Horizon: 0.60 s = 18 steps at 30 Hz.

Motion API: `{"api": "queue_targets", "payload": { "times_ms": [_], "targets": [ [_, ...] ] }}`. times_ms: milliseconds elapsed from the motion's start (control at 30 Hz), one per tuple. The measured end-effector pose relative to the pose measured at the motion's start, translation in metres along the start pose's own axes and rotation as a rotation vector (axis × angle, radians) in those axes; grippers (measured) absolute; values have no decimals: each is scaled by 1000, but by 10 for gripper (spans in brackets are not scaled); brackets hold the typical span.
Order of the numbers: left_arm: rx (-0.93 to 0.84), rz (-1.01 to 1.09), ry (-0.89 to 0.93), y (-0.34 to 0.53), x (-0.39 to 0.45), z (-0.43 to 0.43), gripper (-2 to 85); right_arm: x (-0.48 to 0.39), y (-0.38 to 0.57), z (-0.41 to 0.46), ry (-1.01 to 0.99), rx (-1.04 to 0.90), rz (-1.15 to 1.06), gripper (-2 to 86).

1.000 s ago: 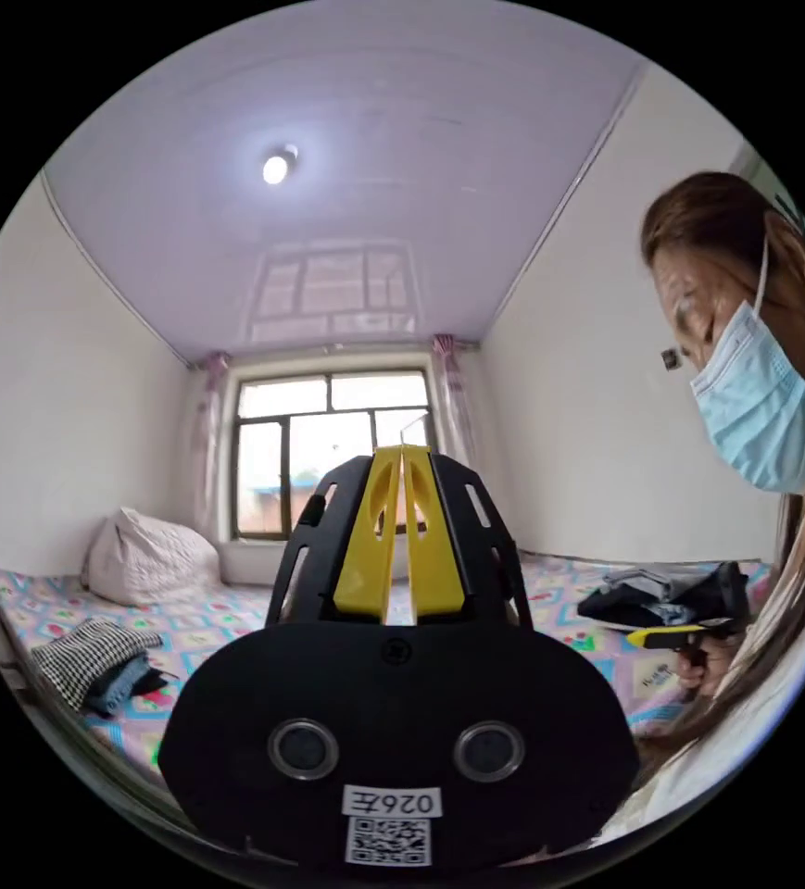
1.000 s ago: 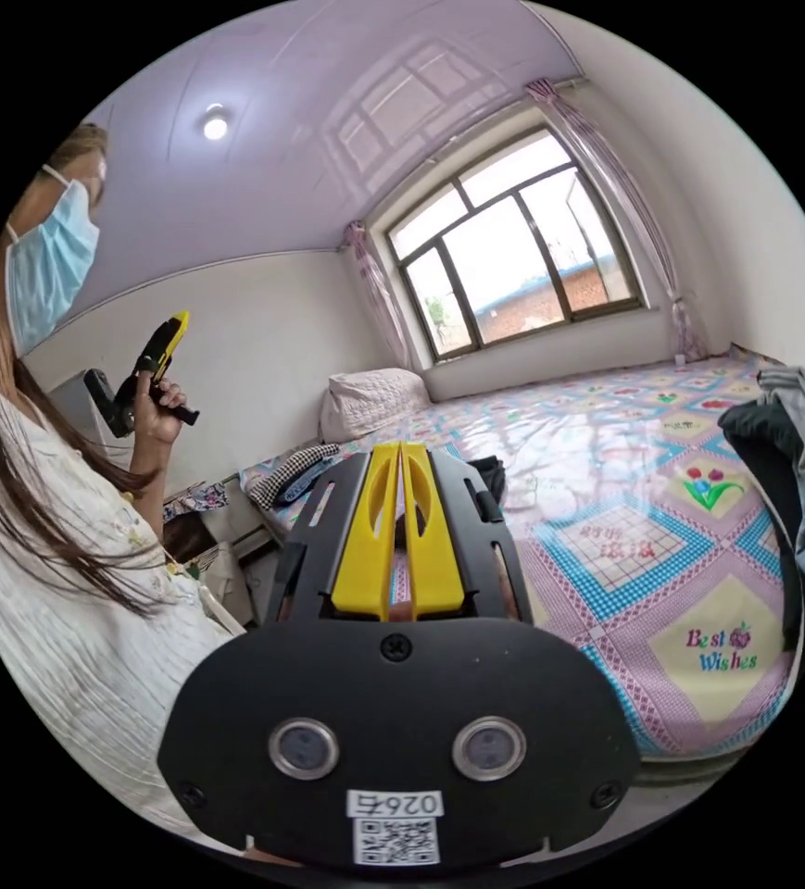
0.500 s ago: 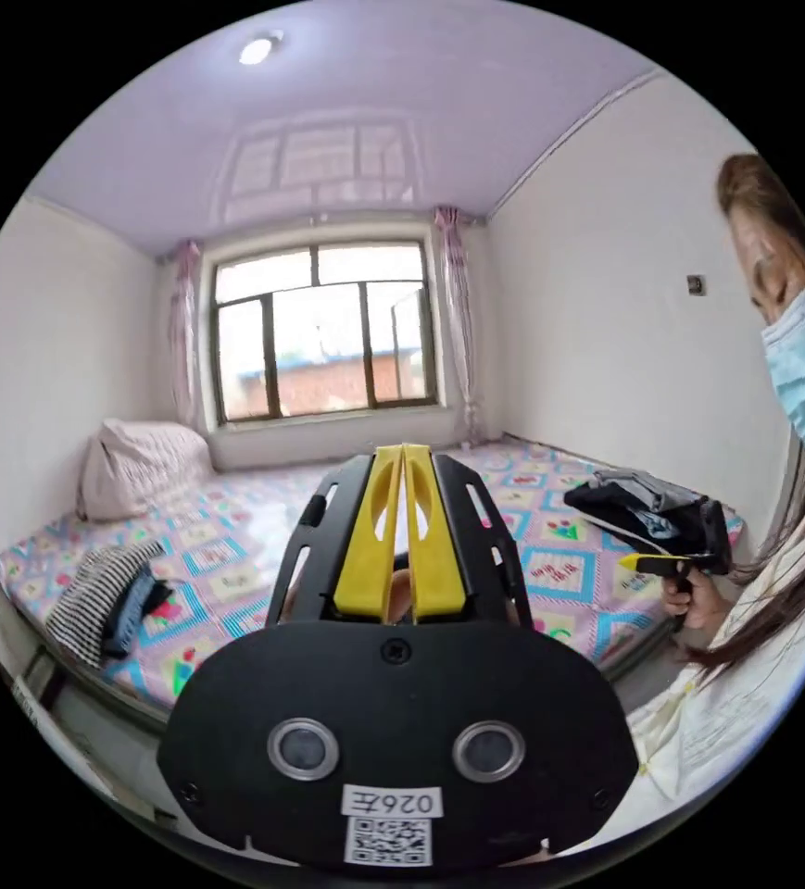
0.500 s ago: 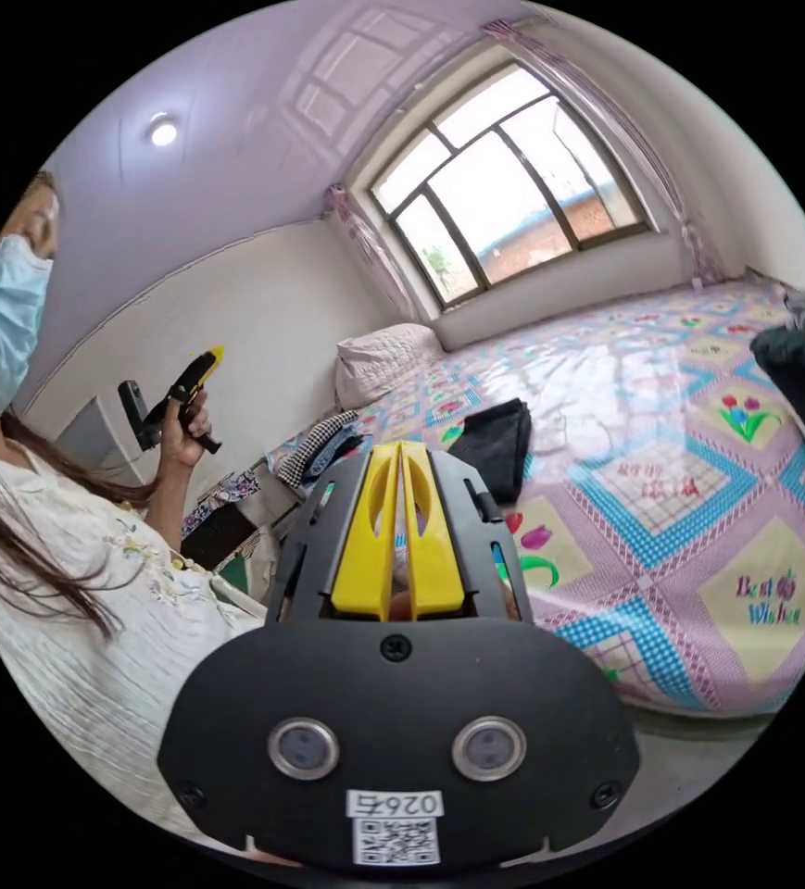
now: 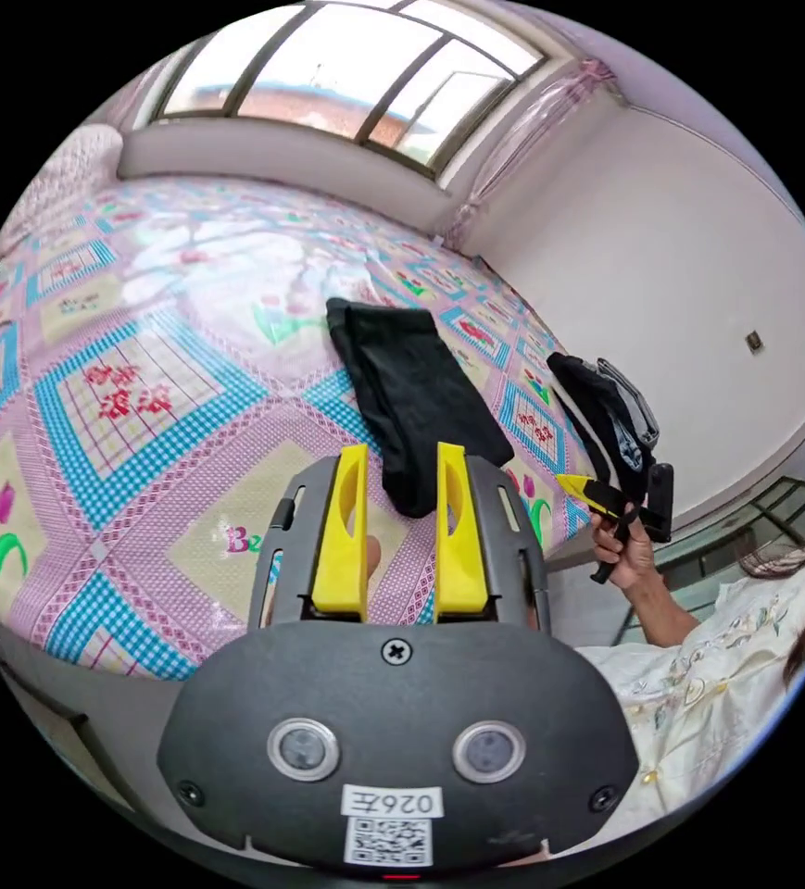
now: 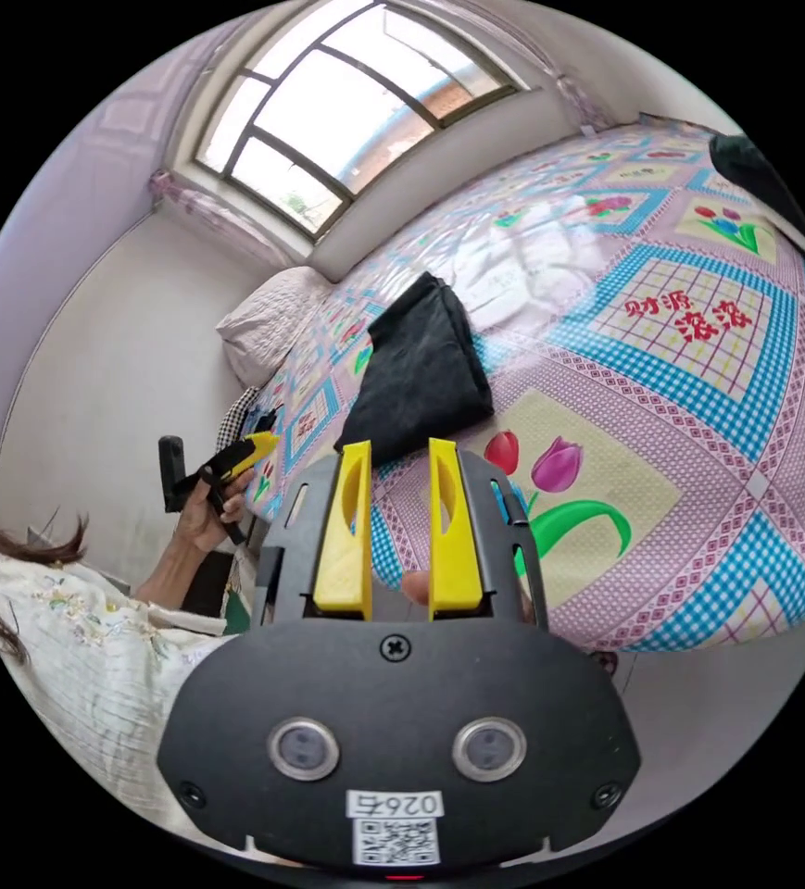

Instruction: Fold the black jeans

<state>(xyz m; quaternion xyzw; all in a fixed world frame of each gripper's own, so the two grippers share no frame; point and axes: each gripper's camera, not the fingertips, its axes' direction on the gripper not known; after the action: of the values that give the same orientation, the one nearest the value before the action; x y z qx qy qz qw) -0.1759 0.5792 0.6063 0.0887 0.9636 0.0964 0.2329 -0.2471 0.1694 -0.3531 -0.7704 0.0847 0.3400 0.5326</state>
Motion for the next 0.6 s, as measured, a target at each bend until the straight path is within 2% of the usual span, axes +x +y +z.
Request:
{"api": "queue_targets", "payload": {
  "times_ms": [100,267,400,500,600],
  "targets": [
    [-113,-21,85,-47,-37,31,135,9,-25,24,49,24,79,59],
    [-187,-16,174,-121,-67,56,169,22,-71,40,203,78,116,64],
    [-242,-21,215,-171,-81,71,185,46,-112,55,178,68,124,78],
    [-247,-54,229,-194,-86,75,165,74,-145,75,108,18,134,93],
    [-258,-68,182,-213,-87,76,97,100,-169,108,66,-123,143,74]
  ]
}}
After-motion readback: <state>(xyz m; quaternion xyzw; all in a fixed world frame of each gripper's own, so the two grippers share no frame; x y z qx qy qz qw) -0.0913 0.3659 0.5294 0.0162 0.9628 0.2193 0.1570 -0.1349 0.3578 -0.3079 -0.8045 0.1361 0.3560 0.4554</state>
